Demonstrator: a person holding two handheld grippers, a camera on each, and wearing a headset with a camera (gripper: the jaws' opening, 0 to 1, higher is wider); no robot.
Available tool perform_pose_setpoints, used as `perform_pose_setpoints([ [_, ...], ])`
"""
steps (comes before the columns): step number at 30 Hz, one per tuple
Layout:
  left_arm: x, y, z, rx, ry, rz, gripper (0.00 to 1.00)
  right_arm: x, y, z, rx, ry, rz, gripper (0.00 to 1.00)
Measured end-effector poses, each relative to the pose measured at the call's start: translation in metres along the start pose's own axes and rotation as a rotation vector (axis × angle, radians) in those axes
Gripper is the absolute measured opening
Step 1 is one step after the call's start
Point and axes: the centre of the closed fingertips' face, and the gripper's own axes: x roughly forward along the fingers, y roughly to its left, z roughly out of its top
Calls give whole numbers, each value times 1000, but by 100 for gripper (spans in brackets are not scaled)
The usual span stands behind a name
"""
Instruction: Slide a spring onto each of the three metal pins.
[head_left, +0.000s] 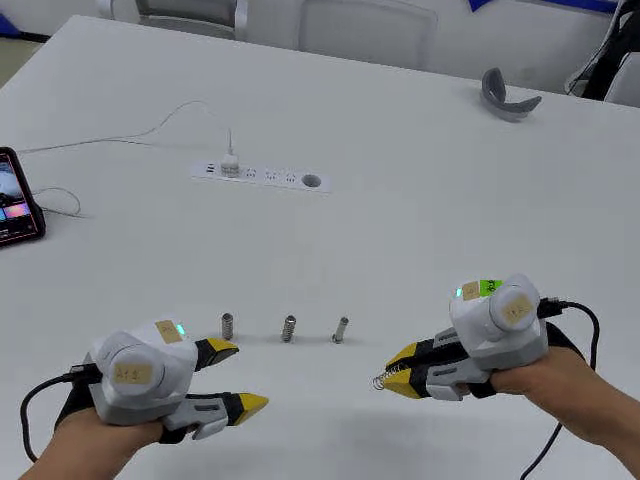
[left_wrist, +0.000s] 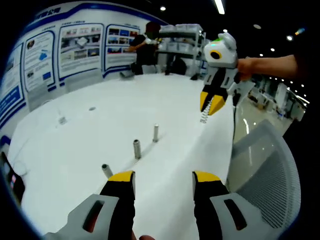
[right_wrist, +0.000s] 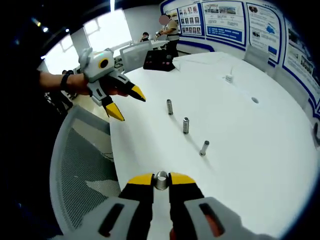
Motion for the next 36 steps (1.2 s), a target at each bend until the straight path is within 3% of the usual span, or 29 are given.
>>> perform_pose_setpoints([
  [19,-36,37,-28,-117,7,142,57,21,-38,-11,61,27,-49,13],
  [36,-48,43,-42,-177,20,193,64,36,-67,5,35,48,-52,13],
])
